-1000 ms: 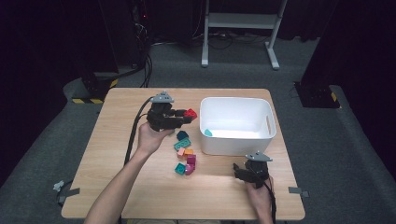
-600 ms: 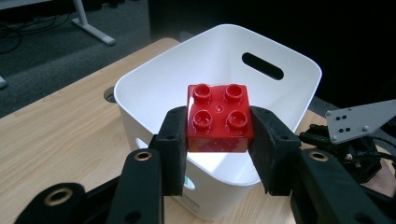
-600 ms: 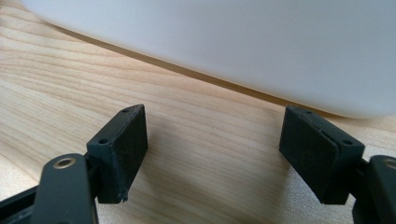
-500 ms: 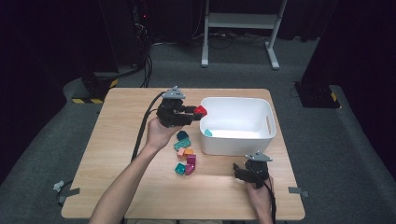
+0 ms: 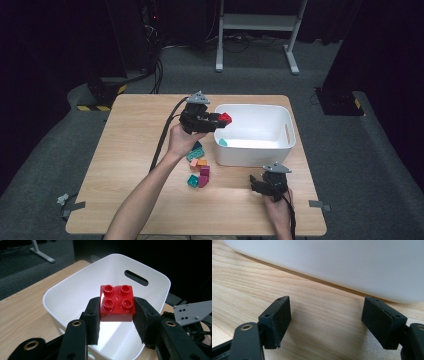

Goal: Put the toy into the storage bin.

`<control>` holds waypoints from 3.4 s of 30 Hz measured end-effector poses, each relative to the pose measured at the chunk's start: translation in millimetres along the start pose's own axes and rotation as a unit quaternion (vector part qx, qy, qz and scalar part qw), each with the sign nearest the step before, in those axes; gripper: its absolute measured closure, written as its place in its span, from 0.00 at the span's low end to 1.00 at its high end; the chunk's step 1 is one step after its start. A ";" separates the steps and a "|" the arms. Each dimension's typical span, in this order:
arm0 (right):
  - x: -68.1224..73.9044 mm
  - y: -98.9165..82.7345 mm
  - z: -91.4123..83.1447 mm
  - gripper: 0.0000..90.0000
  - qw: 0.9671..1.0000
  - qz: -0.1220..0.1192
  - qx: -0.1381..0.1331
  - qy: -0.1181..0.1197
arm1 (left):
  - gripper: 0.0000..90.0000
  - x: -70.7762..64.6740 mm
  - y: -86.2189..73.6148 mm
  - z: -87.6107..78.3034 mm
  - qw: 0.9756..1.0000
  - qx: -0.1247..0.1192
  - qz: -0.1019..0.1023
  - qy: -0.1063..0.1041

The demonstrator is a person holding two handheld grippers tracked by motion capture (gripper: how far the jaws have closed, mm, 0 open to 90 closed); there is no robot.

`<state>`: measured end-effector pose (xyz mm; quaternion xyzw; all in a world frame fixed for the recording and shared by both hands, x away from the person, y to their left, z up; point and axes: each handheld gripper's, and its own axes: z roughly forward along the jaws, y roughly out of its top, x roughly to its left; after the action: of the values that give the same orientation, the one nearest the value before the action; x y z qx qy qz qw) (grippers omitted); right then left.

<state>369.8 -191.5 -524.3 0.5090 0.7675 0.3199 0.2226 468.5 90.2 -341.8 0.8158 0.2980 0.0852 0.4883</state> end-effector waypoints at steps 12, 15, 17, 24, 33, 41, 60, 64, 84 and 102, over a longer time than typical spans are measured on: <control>0.1 -0.1 0.0 0.26 1.000 0.000 0.000 0.000 | 0.64 -3.3 4.3 27.9 1.000 0.015 -0.011 -0.017; 0.1 -0.1 0.0 0.26 1.000 0.000 -0.001 0.000 | 0.54 -2.7 2.8 32.2 1.000 0.022 -0.014 -0.013; 0.1 -0.1 -0.1 0.26 1.000 -0.001 0.000 0.000 | 0.47 -3.4 1.1 32.2 1.000 0.021 -0.011 -0.007; 0.2 -0.1 -0.1 0.26 1.000 -0.001 0.000 0.000 | 0.42 -0.6 -8.3 17.3 1.000 0.014 -0.008 0.012; 0.2 -0.1 -0.1 0.26 1.000 0.000 0.000 0.000 | 0.38 6.9 -21.5 -8.7 0.999 -0.004 -0.018 0.036; 0.2 -0.1 -0.1 0.26 1.000 0.000 0.000 0.000 | 0.35 11.2 -35.8 -31.4 0.998 -0.017 -0.027 0.051; 0.2 -0.1 0.0 0.26 1.000 0.000 -0.001 0.000 | 0.33 19.1 -88.9 -62.9 0.994 -0.007 -0.050 0.098; 0.3 -0.1 0.0 0.26 1.000 0.000 0.000 0.000 | 0.33 24.5 -99.2 -66.4 0.993 -0.009 -0.063 0.104; 0.3 0.2 0.2 0.26 1.000 0.000 -0.001 0.000 | 0.36 67.7 -148.0 -53.8 0.980 0.005 -0.107 0.168; 0.5 0.1 0.2 0.26 1.000 0.000 -0.001 0.000 | 0.36 107.6 -163.4 -14.7 0.974 0.026 -0.125 0.186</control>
<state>369.7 -191.0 -524.4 0.5087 0.7672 0.3204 0.2234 483.2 218.9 -489.1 0.7545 0.4849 0.1658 0.4099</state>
